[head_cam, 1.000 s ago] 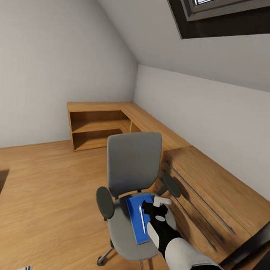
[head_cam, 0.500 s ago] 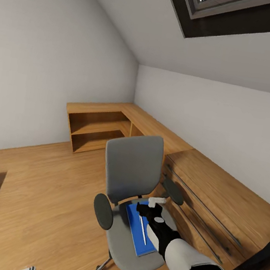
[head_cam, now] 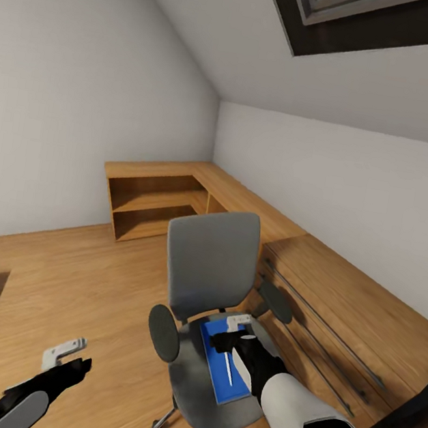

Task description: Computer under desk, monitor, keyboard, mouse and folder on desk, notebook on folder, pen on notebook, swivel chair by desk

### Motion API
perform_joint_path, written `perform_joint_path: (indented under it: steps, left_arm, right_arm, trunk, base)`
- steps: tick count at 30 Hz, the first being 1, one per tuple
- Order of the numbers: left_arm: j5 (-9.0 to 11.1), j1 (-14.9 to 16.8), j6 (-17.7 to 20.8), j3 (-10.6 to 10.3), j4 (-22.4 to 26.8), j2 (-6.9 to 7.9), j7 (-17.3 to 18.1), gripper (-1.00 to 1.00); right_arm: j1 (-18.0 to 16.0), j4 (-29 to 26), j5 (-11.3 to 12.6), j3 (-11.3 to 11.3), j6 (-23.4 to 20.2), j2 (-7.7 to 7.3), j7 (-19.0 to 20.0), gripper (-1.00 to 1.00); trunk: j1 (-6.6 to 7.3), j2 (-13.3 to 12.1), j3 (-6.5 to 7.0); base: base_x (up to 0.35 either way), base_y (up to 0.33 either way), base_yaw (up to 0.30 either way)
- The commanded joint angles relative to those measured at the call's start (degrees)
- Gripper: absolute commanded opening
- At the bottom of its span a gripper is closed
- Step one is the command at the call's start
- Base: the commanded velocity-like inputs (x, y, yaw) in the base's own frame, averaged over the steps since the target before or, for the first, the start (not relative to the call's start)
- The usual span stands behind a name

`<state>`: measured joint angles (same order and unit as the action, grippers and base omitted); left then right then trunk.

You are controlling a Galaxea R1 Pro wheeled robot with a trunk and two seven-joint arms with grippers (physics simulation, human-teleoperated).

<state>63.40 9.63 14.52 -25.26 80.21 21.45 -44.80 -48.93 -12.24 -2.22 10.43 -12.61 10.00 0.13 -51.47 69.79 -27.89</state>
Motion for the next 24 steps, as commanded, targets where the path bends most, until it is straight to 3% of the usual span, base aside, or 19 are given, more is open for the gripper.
perform_joint_path:
  steps: [1, 2, 3, 4, 6, 13, 19, 21, 24]
  left_arm:
    - [0.5, 0.0, 0.3, -0.8, 0.9, 0.08, -1.7, 1.00]
    - [0.8, 0.0, 0.3, -2.7, 1.6, 0.13, -3.7, 1.00]
    - [1.0, 0.0, -0.4, -5.9, 1.1, 0.24, -5.5, 1.00]
    - [1.1, -0.1, -7.0, -10.2, -2.5, 0.38, -6.4, 1.00]
    - [1.1, -0.1, -11.9, -12.7, -4.3, 0.43, -6.6, 1.00]
    - [1.0, -0.1, -13.3, -14.6, -4.7, 0.51, -6.7, 1.00]
    - [0.9, -0.1, -13.5, -14.9, -4.6, 0.64, -6.6, 1.00]
    - [0.9, -0.1, -13.6, -15.0, -4.4, 1.14, -6.6, 1.00]
    - [1.1, -0.1, -13.8, -16.5, -2.2, 3.34, -6.5, 1.00]
  right_arm:
    - [0.0, -0.2, -0.2, 0.1, -0.4, 0.00, 0.0, 1.00]
    - [0.0, -0.3, -0.2, 0.1, -0.5, 0.00, 0.0, 1.00]
    - [0.0, -0.3, -0.2, 0.1, -0.5, 0.00, 0.0, 1.00]
    - [0.0, -0.4, -0.2, 0.1, -0.6, 0.00, 0.0, 1.00]
    - [0.0, -0.4, -0.2, 0.0, -0.6, 0.00, -0.1, 1.00]
    - [0.0, -0.4, -0.1, -0.1, -0.4, 0.00, -0.1, 1.00]
    - [0.0, -0.4, -0.1, -0.1, -0.3, 0.00, -0.1, 1.00]
    - [0.0, -0.4, -0.1, -0.2, -0.3, -0.14, -0.1, 1.00]
    - [0.0, -0.3, 0.0, -0.4, -0.3, -0.54, -1.0, 1.00]
  trunk:
    - [-0.23, 0.5, -0.25]
    - [-0.45, 0.9, -0.43]
    - [-0.67, 1.3, -0.61]
    - [-0.89, 1.7, -0.78]
    - [-1.33, 2.5, -1.14]
    - [-2.86, 5.3, -2.40]
    - [-4.18, 7.7, -3.48]
    - [-4.62, 8.5, -3.84]
    - [-5.28, 9.7, -4.38]
  base:
    - [0.000, 0.000, 0.000]
    - [0.000, 0.000, 0.000]
    - [0.000, 0.000, 0.000]
    - [0.000, 0.000, 0.000]
    - [0.000, 0.000, 0.000]
    - [0.000, 0.000, 0.000]
    - [0.000, 0.000, 0.000]
    - [0.000, 0.000, 0.000]
    - [0.000, 0.000, 0.000]
